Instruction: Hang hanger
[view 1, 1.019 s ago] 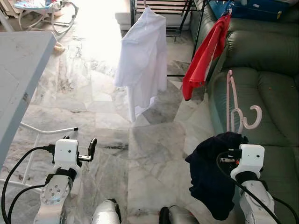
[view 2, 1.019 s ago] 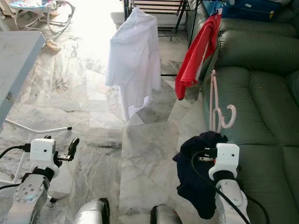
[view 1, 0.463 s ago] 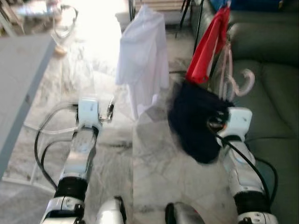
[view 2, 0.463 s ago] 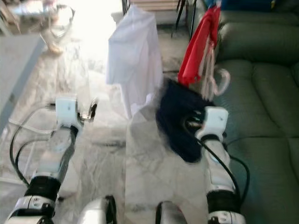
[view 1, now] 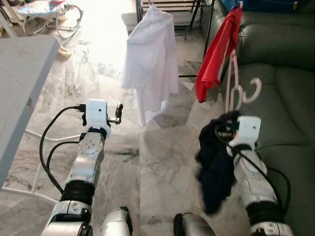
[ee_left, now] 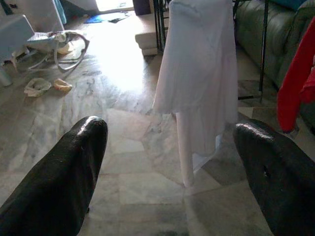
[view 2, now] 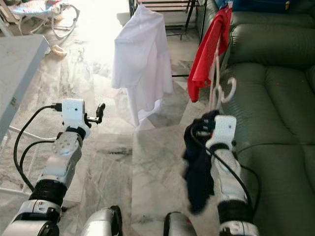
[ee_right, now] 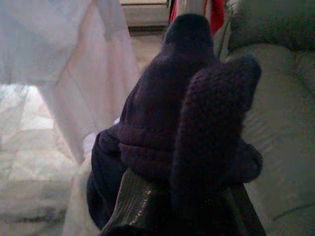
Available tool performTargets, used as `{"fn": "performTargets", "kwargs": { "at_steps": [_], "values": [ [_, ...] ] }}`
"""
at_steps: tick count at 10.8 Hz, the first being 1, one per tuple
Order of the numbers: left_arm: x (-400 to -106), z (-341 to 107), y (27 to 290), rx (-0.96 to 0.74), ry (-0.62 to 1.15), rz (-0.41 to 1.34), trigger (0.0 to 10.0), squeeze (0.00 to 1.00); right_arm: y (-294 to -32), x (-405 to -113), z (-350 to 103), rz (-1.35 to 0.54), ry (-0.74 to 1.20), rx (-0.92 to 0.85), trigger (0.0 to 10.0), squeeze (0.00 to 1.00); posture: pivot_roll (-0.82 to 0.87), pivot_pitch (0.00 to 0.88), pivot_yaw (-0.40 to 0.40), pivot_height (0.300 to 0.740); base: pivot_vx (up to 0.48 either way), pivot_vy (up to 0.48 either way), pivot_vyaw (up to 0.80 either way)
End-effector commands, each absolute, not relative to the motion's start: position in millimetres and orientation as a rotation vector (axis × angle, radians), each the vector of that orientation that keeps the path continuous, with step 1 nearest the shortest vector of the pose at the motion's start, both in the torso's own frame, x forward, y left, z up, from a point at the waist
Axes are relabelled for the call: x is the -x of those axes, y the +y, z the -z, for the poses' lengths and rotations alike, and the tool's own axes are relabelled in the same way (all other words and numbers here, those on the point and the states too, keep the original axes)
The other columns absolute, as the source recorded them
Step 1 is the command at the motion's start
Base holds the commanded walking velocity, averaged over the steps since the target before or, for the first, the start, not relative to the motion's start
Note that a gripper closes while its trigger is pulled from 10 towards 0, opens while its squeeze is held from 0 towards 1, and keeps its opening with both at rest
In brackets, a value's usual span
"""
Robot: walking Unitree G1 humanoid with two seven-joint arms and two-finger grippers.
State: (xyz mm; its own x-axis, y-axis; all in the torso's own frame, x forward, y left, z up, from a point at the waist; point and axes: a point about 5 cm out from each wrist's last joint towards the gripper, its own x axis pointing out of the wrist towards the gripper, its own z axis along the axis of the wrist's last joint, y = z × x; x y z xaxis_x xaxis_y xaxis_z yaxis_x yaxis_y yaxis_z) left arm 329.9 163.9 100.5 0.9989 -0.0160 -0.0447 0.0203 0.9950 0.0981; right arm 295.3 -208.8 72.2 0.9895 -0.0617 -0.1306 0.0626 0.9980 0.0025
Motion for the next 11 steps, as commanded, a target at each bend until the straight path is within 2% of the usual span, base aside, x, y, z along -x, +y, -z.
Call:
{"fn": "performTargets", "kwargs": {
  "at_steps": [1,4,6,9,11],
  "values": [
    [-326.3,-99.6,168.4,-0.103,0.037,-0.005,10.0,0.0,-212.2,-296.8,-79.7,0.062,0.098,-0.008,10.0,0.0,-0.08,0.171,-0.017,0.74,0.0,0.0,0.0],
    [-323.6,-144.1,168.0,-0.135,-0.206,-0.01,10.0,0.0,-207.0,-289.4,-106.0,0.024,-0.024,0.011,10.0,0.0,-0.08,0.155,-0.024,0.74,0.0,0.0,0.0],
    [-309.3,-121.9,172.9,-0.131,-0.138,-0.051,10.0,0.0,-200.4,-276.2,-99.4,-0.018,0.001,0.029,10.0,0.0,-0.07,0.149,-0.037,0.74,0.0,0.0,0.0],
    [-293.0,-96.2,166.3,-0.12,-0.011,-0.011,10.0,0.0,-190.7,-275.3,-86.4,-0.063,0.061,0.046,10.0,0.0,-0.05,0.163,-0.035,0.74,0.0,0.0,0.0],
    [-292.9,-84.7,155.0,-0.165,0.033,0.074,10.0,0.0,-181.2,-282.7,-85.2,-0.094,0.058,0.046,10.0,0.0,-0.04,0.157,-0.023,0.74,0.0,0.0,0.8]
  ]
}}
